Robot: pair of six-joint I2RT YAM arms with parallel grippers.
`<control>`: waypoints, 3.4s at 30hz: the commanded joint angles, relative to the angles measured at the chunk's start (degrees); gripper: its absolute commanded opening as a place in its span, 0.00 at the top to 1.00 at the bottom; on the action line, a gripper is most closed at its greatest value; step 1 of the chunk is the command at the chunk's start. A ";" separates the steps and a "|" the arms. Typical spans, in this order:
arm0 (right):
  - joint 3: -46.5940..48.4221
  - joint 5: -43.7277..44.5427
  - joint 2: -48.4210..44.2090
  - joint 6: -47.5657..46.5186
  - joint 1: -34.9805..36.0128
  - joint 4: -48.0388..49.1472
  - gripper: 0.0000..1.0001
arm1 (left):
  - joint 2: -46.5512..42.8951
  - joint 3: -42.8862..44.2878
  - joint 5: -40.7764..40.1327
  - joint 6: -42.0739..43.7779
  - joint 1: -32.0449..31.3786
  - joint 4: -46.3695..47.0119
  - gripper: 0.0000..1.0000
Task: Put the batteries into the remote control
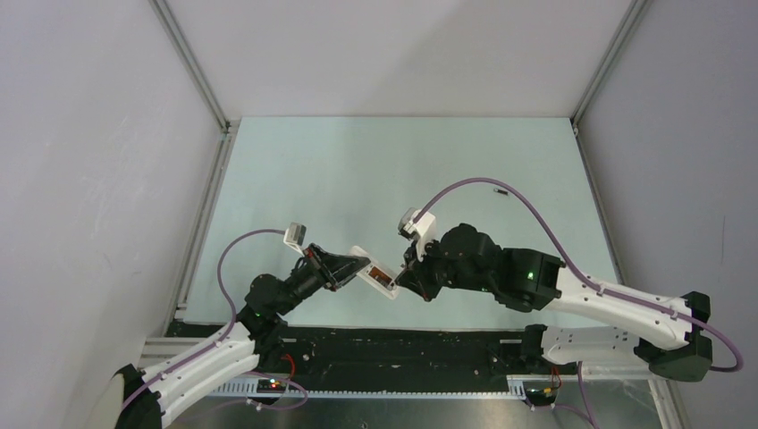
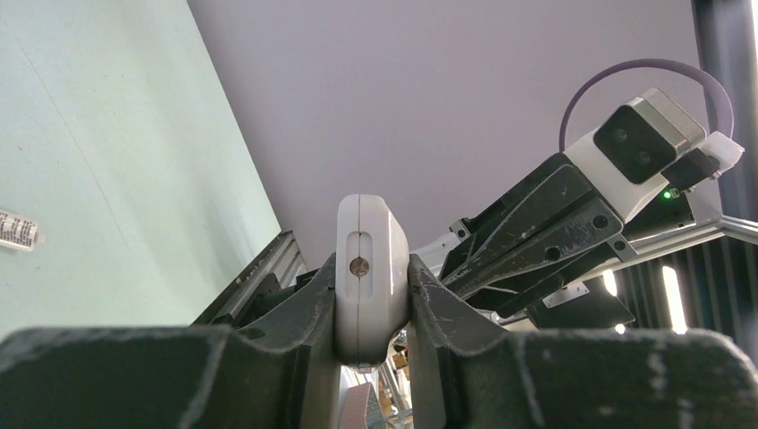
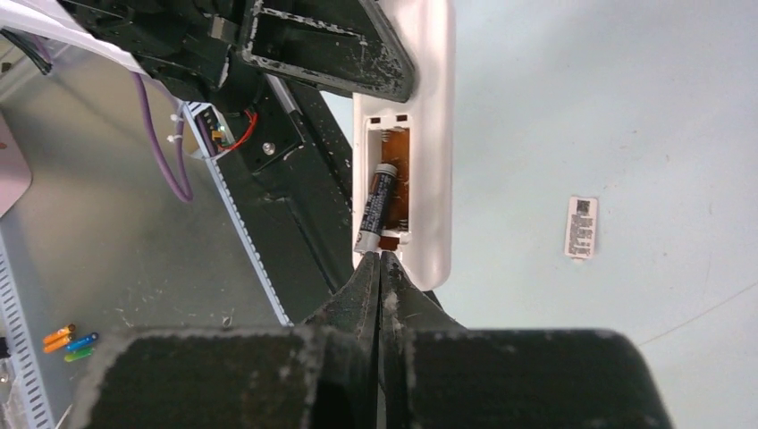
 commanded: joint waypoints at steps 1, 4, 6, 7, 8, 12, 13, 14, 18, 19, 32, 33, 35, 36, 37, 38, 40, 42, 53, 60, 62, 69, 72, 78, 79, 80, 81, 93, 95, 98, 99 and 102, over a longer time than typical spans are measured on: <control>0.28 -0.94 0.54 0.98 0.52 3.46 1.00 | -0.71 0.21 0.14 -0.89 -0.09 2.82 1.00; 0.25 -2.51 0.80 0.98 0.44 3.60 1.00 | -0.95 0.11 0.17 -0.95 -0.10 2.83 1.00; 0.27 -2.98 0.87 1.06 0.55 3.65 1.00 | -0.94 0.06 0.19 -0.95 -0.11 2.83 1.00; 0.29 -3.24 0.77 1.16 0.57 3.49 1.00 | -0.94 0.07 0.16 -0.95 -0.14 2.78 1.00; 0.27 -3.31 0.75 1.17 0.58 3.35 1.00 | -0.94 0.07 0.19 -0.95 -0.10 2.81 1.00; 0.26 -4.30 0.80 1.36 0.62 2.26 1.00 | -0.90 0.09 0.12 -0.88 -0.15 2.80 1.00; 0.24 -4.71 0.86 1.41 0.60 2.16 1.00 | -0.88 0.12 0.12 -0.87 -0.17 2.81 1.00; 0.25 -4.80 0.97 1.47 0.72 2.04 1.00 | -0.77 0.17 0.16 -0.87 -0.12 2.82 1.00; 0.30 -5.11 1.32 1.56 0.86 1.70 1.00 | -0.82 0.22 0.08 -0.87 -0.15 2.83 1.00; 0.26 -5.13 1.34 1.55 0.91 1.66 1.00 | -0.80 0.23 0.11 -0.87 -0.16 2.83 1.00; 0.26 -5.52 1.97 1.53 0.88 0.73 1.00 | -0.42 0.46 0.28 -0.74 -0.14 2.83 1.00; 0.24 -5.50 1.97 1.49 0.91 0.57 1.00 | -0.42 0.45 0.29 -0.71 -0.15 2.83 1.00; 0.25 -5.36 2.05 1.50 0.93 0.43 1.00 | -0.41 0.47 0.29 -0.69 -0.17 2.83 1.00; 0.26 -5.34 2.05 1.48 0.93 0.41 1.00 | -0.41 0.49 0.32 -0.69 -0.10 2.80 1.00; 0.24 -5.26 2.10 1.39 0.93 0.33 1.00 | -0.37 0.53 0.30 -0.69 -0.11 2.81 1.00; 0.25 -5.20 2.18 1.38 0.87 0.31 1.00 | -0.29 0.58 0.30 -0.69 -0.14 2.78 1.00; 0.26 -5.03 2.36 1.22 0.80 0.31 1.00 | -0.25 0.59 0.25 -0.69 -0.15 2.82 1.00; 0.30 -4.68 2.59 1.06 0.77 0.42 1.00 | -0.24 0.73 0.23 -0.59 -0.12 2.82 1.00; 0.26 -2.51 3.12 0.90 0.67 1.98 1.00 | -0.39 0.84 0.12 -0.67 -0.15 2.81 1.00; 0.30 -3.37 3.90 0.76 0.25 2.83 1.00 | -0.63 0.69 0.12 -0.69 -0.13 2.82 1.00; 0.30 -3.57 4.23 0.72 0.15 3.13 1.00 | -0.67 0.64 0.12 -0.69 -0.13 2.78 1.00; 0.27 -4.18 4.90 0.56 -0.24 3.62 1.00 | -0.85 0.59 -0.04 -0.67 -0.09 2.83 1.00; 0.29 -3.89 4.87 0.55 -0.44 3.48 1.00 | -0.85 0.57 0.06 -0.69 -0.09 2.83 1.00; 0.31 -3.63 5.40 0.50 -0.70 3.24 1.00 | -0.97 0.52 0.01 -0.69 -0.05 2.83 1.00; 0.31 -3.46 5.57 0.45 -0.72 3.19 1.00 | -1.00 0.56 -0.02 -0.69 -0.14 2.83 1.00; 0.31 -3.14 5.66 0.43 -0.73 3.20 1.00 | -1.02 0.52 -0.05 -0.69 -0.10 2.83 1.00; 0.32 -3.09 5.88 0.46 -0.74 3.18 1.00 | -1.03 0.47 0.04 -0.69 -0.11 2.83 1.00; 0.31 -2.36 6.43 0.44 -1.20 4.51 1.00 | -1.12 0.61 0.20 -0.64 -0.16 2.83 1.00; 0.32 -2.25 6.58 0.41 -1.32 4.47 1.00 | -1.07 0.73 0.19 -0.68 -0.10 2.83 1.00; 0.30 -2.05 6.84 0.40 -1.47 4.50 1.00 | -1.19 0.82 0.34 -0.62 -0.15 2.83 1.00; 0.31 -2.02 6.87 0.40 -1.56 4.51 1.00 | -1.25 0.92 0.37 -0.61 -0.11 2.83 1.00; 0.27 -2.11 7.10 0.52 -1.76 4.48 1.00 | -1.29 1.02 0.69 -0.30 -0.15 2.78 1.00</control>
